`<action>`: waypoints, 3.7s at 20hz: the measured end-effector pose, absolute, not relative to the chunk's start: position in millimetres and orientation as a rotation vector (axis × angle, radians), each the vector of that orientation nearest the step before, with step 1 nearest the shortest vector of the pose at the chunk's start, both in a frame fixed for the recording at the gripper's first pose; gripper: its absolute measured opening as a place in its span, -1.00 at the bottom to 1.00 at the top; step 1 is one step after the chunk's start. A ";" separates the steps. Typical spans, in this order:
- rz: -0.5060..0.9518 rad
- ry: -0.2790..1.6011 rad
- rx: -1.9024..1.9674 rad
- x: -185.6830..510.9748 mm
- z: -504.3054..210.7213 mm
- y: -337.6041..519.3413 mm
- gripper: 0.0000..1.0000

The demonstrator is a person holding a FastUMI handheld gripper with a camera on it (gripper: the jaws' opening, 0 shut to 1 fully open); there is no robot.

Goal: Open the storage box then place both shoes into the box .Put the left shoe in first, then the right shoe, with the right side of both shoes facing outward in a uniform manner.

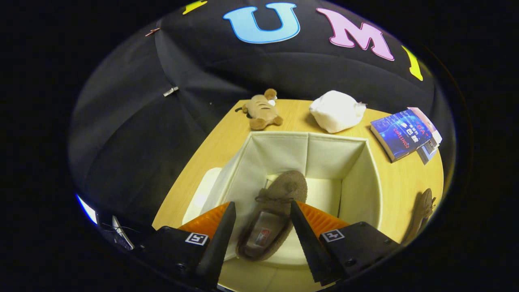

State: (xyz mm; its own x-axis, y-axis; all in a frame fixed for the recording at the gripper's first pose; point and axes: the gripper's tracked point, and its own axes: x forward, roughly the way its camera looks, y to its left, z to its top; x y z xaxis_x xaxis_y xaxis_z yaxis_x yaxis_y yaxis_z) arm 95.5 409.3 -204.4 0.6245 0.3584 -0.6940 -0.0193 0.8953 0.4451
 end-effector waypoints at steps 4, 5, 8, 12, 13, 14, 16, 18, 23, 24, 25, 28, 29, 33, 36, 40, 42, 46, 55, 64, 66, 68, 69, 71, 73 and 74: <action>0.248 0.736 0.397 90.2 -164.2 366.2 0.71; 0.248 0.710 0.384 84.5 -155.3 348.5 0.73; 0.225 0.660 0.332 61.2 -141.5 283.2 0.78; 0.139 0.675 0.284 22.9 -155.2 182.8 0.80; 0.118 0.689 0.276 11.1 -161.3 157.9 0.81; 0.090 0.699 0.270 -0.6 -169.6 132.8 0.80; 0.046 0.745 0.274 -23.9 -193.6 90.8 0.81; 0.007 0.798 0.280 -45.0 -221.9 56.1 0.80; -0.059 0.939 0.233 -92.1 -293.4 0.9 0.81; -0.068 0.959 0.225 -97.4 -306.5 -7.0 0.81; -0.076 0.973 0.222 -99.4 -318.5 -12.6 0.81; -0.085 1.032 0.189 -101.1 -357.4 -25.0 0.81; -0.079 1.052 0.180 -101.0 -368.3 -26.4 0.80; -0.080 1.064 0.160 -89.5 -394.9 -34.1 0.67; -0.086 1.046 0.161 -74.4 -401.7 -38.5 0.39; -0.125 1.083 0.148 -70.0 -417.9 -41.4 -0.41; -0.161 1.065 0.163 -67.7 -415.6 -42.5 -0.87; -0.180 1.036 0.220 -67.8 -392.6 -40.5 -0.87; -0.177 0.934 0.298 -27.2 -270.1 9.6 -0.88; -0.073 0.828 0.395 46.5 -164.5 145.2 -0.88; -0.045 0.822 0.422 62.4 -154.0 182.2 -0.88; -0.026 0.823 0.420 80.2 -154.5 217.6 -0.88; -0.025 0.829 0.416 85.1 -153.1 231.5 -0.88; -0.029 0.853 0.400 93.1 -160.7 257.4 -0.88; -0.031 0.892 0.393 96.1 -175.1 280.8 -0.88; -0.038 0.909 0.385 96.5 -182.5 288.8 -0.88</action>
State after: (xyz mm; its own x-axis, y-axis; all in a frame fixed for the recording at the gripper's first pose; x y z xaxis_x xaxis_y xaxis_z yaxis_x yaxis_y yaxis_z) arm 96.5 288.8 -182.5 0.6188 0.1291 -0.7749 0.1934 0.9310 0.3095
